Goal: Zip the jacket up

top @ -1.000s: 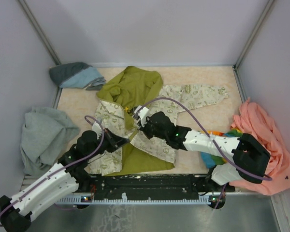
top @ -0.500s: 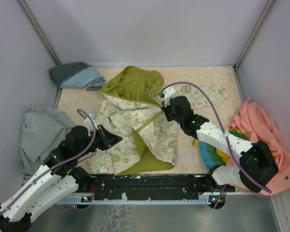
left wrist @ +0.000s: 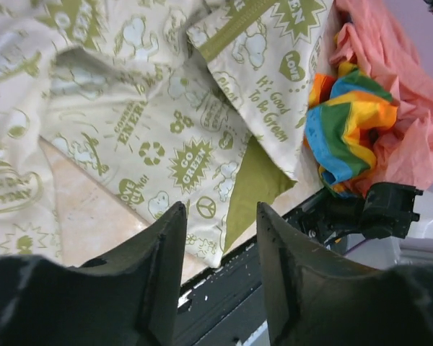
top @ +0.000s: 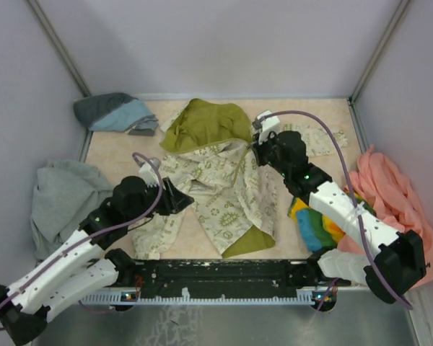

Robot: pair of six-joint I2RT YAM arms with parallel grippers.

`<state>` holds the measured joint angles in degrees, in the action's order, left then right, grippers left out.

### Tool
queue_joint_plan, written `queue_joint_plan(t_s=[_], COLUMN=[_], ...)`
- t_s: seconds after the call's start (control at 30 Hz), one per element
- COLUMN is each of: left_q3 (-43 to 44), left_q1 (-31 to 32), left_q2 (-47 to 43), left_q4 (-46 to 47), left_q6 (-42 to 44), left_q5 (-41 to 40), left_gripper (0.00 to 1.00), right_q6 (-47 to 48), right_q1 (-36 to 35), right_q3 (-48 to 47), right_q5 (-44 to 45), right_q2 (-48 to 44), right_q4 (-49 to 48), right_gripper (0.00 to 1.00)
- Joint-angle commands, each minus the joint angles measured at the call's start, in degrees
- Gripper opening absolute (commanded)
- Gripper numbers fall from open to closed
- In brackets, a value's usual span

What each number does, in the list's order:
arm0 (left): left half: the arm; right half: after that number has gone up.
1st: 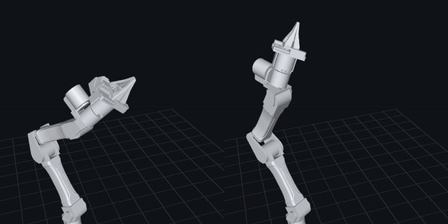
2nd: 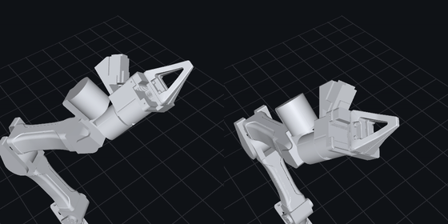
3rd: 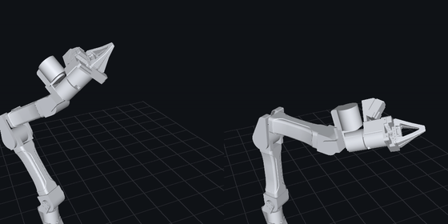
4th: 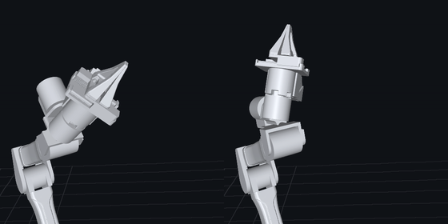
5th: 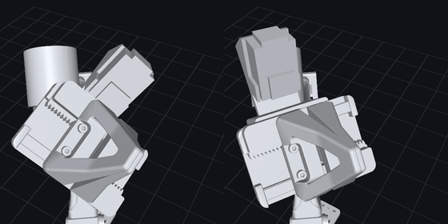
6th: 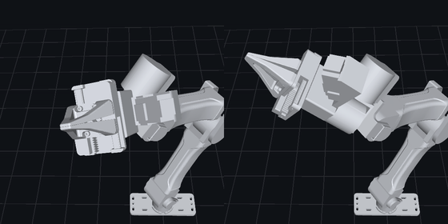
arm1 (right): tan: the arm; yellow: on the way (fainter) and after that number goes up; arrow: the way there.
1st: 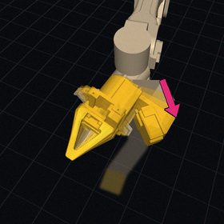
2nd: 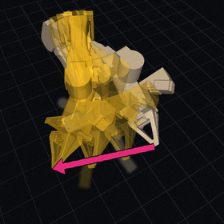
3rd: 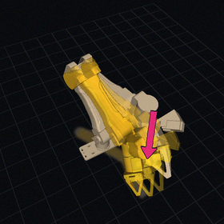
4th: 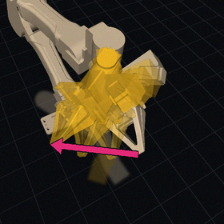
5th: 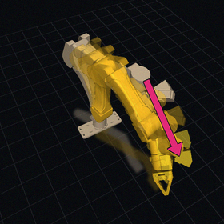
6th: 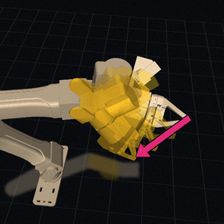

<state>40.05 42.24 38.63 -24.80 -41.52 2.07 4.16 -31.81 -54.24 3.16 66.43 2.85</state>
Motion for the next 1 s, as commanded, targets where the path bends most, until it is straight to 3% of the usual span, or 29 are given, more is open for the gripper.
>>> queue_joint_plan(t_s=[0.0, 0.1, 0.2, 0.4, 0.67, 0.8, 0.97], left_q3=[-6.9, -6.6, -4.5, -0.6, 0.1, 0.7, 3.0], left_q1=[0.1, 0.1, 0.2, 0.2, 0.2, 0.2, 0.2], left_q2=[5.1, 12.7, 21.0, 33.8, 44.0, 46.8, 47.4], left_q4=[20.0, 29.8, 37.6, 49.7, 63.3, 66.3, 64.1], left_q6=[1.9, 6.2, 11.4, 19.0, 23.9, 23.1, 23.2], left_q5=[7.3, 9.9, 12.1, 16.2, 17.3, 19.9, 20.3], left_gripper=[0.57, 0.68, 0.73, 0.76, 0.74, 0.64, 0.17], right_q6=[-3.1, -3.4, -3.3, -3.4, -3.8, -3.4, -1.9], right_q1=[-3.7, -5.4, -6.7, -7.2, -7.2, -7.2, -7.1], right_q3=[5.1, 6.2, 6.9, 7.3, 6.6, 6.0, 4.0], right_q5=[-7.6, -9.5, -11.3, -13.4, -15.8, -14.5, -10.2], right_q2=[-2.8, -3.3, -4.0, -5.6, -5.4, -4.9, -3.3], right_q4=[-4.6, -4.1, -3.8, -3.1, -2.9, -2.7, -2.7], right_gripper=[0.0, 0.0, 0.0, 0.0, 0.0, 0.0, 0.0])
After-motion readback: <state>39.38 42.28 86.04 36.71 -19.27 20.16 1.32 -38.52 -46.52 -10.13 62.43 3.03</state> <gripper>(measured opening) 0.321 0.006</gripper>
